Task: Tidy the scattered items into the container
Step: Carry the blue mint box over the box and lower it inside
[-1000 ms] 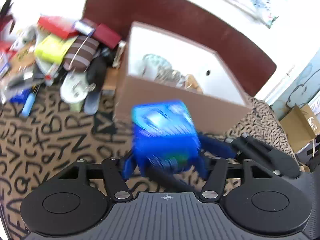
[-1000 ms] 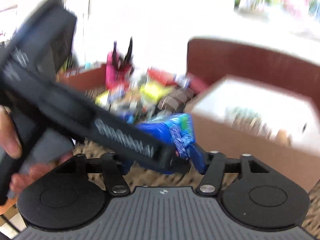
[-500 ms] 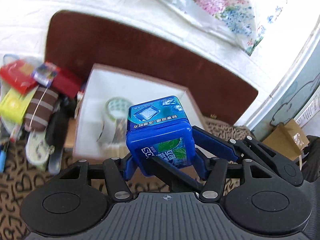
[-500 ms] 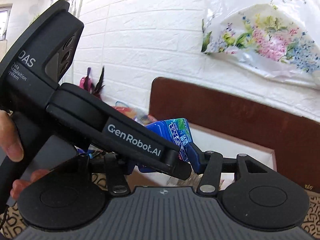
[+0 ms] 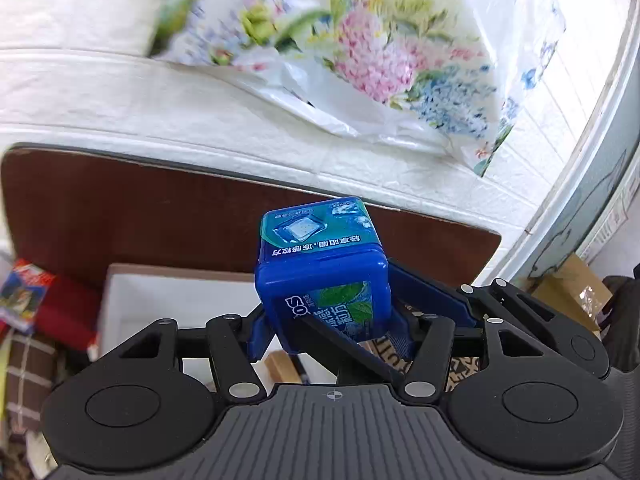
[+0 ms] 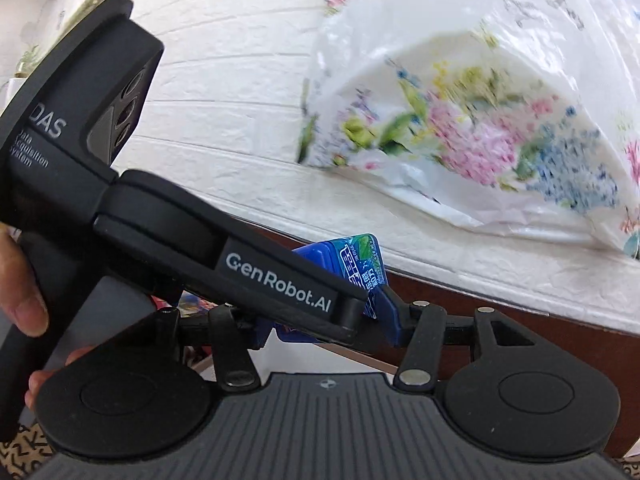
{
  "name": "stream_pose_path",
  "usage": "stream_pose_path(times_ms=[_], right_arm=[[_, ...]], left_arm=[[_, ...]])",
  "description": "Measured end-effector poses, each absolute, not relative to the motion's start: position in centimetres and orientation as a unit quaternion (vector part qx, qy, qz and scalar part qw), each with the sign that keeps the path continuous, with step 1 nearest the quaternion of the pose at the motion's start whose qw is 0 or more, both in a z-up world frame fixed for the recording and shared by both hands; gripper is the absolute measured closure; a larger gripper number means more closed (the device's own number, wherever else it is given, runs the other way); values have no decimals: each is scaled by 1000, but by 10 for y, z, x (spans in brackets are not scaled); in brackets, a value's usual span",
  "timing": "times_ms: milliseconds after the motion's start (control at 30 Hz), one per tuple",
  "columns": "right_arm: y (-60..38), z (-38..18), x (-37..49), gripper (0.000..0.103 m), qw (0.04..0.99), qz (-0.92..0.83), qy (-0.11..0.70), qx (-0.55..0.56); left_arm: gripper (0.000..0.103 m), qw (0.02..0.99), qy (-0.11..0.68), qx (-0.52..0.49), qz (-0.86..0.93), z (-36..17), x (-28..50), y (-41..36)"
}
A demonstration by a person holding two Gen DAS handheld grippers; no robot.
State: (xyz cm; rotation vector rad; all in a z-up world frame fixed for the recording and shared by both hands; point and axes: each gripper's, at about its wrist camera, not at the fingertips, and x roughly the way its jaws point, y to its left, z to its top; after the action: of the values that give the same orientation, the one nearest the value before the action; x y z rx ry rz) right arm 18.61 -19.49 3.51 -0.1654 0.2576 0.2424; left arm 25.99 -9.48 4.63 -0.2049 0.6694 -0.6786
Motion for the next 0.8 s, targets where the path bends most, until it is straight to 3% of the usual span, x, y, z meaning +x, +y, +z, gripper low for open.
stream_pose_path(times_ms=[500,800], right_arm=[[-238,-80,286,46,943,113,305,-77],[-234,-104,303,48,928,111,345,-90]], left_arm=[[34,812,465,-147,-321,-106,375,-146],[31,822,470,-103,-306,-128,393,-157]])
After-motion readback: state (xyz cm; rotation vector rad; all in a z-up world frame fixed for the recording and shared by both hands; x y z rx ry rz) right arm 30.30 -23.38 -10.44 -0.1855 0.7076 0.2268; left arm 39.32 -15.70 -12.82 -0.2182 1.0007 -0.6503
